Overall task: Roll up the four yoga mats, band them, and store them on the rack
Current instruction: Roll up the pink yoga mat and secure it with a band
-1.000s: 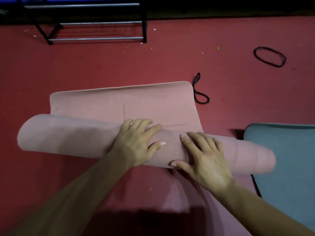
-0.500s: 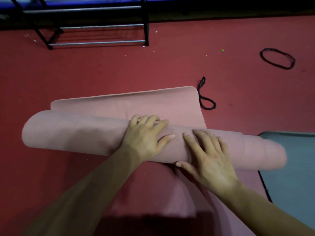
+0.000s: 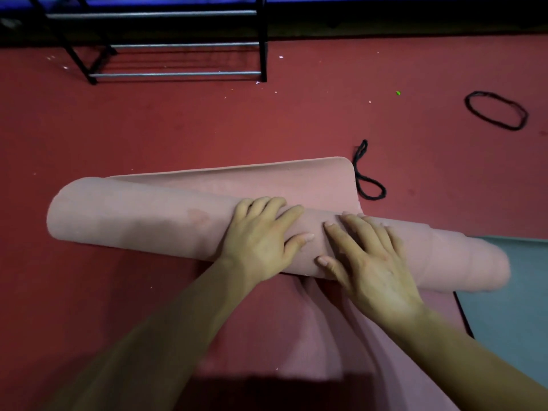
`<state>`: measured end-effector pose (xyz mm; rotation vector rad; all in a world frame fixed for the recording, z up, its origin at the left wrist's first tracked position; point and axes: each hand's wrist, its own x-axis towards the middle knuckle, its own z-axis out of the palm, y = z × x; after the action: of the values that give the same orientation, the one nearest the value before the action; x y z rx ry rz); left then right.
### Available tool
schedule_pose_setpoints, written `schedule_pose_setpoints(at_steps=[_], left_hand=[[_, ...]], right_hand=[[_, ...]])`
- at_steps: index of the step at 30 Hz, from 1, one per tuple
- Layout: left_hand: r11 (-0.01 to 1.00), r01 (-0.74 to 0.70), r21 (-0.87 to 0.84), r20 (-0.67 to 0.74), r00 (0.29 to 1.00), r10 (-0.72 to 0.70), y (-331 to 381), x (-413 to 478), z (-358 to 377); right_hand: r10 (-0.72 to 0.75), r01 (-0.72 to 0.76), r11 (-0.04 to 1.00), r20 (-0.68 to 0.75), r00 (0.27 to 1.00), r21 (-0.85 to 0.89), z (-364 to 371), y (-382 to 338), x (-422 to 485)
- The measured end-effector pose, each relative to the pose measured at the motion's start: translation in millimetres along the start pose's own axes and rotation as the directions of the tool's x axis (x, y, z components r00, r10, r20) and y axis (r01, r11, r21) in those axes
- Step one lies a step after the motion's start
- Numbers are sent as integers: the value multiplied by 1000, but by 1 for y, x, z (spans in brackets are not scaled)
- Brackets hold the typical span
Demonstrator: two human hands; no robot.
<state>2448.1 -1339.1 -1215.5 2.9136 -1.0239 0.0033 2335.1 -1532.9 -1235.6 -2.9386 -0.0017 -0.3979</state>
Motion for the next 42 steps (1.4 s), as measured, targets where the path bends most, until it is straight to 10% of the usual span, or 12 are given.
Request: schedule_pose_setpoints(at_steps=[9,19,31,42], left_hand=[[992,-46,-121,-175,984,24,-8,-2,8],[998,-67,-24,15,998,67,-30,66,-2],[983,-51,-174,202,976,86,-45,139,-13],[943,-84,-322,395,893,214,-59,215,-2]], right_hand=[[5,-9,999,100,995,32,0,14,33],[51,-53,997,42,998,48,9,15,56],[196,-226,974,464,864,11,-16,28,117],[232,-206,972,327,916,-113,2,57,161]])
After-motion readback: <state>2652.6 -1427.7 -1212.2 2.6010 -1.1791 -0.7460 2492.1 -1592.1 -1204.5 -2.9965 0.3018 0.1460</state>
